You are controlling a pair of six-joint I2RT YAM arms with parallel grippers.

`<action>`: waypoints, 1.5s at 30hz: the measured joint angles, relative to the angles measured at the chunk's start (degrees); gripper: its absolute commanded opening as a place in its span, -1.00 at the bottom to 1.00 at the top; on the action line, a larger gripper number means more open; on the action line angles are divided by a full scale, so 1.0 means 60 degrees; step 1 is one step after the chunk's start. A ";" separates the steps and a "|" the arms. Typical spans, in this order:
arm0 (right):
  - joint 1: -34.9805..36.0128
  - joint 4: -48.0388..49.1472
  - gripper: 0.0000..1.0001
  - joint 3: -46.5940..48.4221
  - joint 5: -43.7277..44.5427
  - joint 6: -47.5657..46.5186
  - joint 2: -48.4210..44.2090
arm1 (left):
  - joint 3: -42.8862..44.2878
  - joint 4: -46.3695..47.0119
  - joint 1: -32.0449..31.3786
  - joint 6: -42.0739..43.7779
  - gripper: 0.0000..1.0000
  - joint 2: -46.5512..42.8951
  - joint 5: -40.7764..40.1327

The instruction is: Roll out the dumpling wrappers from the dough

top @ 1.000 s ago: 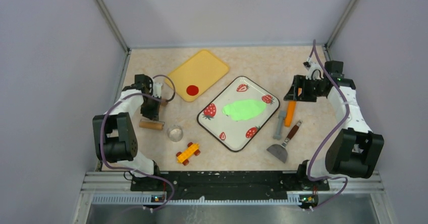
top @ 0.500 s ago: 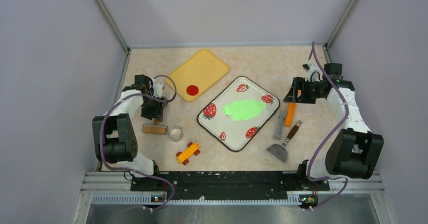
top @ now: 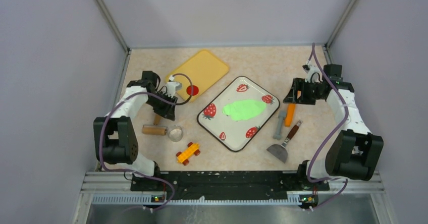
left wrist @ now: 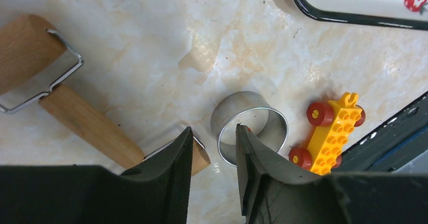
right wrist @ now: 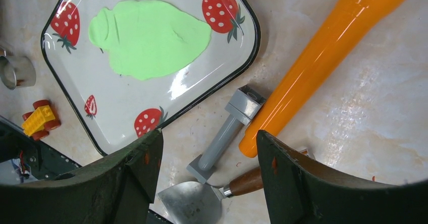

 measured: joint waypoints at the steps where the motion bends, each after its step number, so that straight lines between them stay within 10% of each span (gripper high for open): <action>1: 0.0000 0.0007 0.37 0.0000 -0.0004 0.0000 0.0000 | -0.0011 -0.0022 -0.0178 0.0095 -0.20 0.0069 -0.0084; 17: 0.0000 0.0033 0.37 -0.0244 0.0004 0.0000 -0.0262 | -0.0805 -0.0073 -0.1370 0.1093 -0.27 0.0117 -0.1213; 38: 0.0000 0.0040 0.37 -0.0554 0.0080 0.0000 -0.0594 | -0.0958 -0.0058 -0.1384 0.1217 -0.99 0.0120 -0.1752; 45: 0.0000 0.0000 0.37 -0.0692 0.0138 0.0000 -0.0750 | -0.0958 -0.0055 -0.1392 0.1129 -0.87 0.0120 -0.1756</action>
